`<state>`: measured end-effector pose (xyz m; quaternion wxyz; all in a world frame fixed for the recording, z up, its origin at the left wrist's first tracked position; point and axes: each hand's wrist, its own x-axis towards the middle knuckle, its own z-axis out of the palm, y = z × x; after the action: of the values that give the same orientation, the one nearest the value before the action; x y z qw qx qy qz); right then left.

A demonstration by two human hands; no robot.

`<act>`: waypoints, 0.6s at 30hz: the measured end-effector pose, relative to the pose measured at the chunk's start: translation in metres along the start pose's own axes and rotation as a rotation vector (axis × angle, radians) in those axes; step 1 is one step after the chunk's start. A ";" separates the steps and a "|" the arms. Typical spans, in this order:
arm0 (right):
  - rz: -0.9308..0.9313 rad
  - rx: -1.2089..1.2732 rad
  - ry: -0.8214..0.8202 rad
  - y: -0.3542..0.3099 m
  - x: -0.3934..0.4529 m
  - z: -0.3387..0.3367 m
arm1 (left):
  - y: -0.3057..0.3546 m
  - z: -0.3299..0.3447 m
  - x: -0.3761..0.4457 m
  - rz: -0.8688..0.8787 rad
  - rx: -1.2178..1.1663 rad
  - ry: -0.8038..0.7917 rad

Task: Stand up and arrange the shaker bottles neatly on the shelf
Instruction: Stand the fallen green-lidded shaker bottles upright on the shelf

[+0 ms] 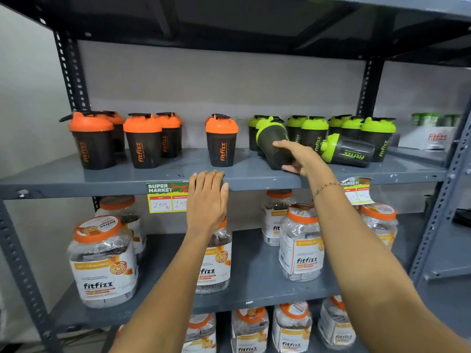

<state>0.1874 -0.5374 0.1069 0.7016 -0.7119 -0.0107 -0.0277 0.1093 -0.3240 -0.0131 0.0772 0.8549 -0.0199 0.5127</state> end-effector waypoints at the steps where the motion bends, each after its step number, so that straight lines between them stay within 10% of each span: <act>1: 0.012 0.156 -0.060 0.004 0.001 0.002 | -0.001 0.001 0.000 0.002 0.003 0.004; 5: -0.045 0.281 -0.142 0.012 0.008 0.019 | -0.005 0.008 0.000 0.020 0.003 0.036; 11: -0.224 -0.348 0.264 0.016 0.026 0.047 | -0.012 0.016 0.001 0.055 0.054 0.054; 18: -0.197 -0.560 0.217 0.016 0.047 0.057 | -0.012 0.022 0.001 0.049 0.093 0.094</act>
<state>0.2366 -0.4822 0.0923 0.4693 -0.8659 0.0035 -0.1730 0.1307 -0.3159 -0.0233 0.0258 0.8317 -0.0132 0.5545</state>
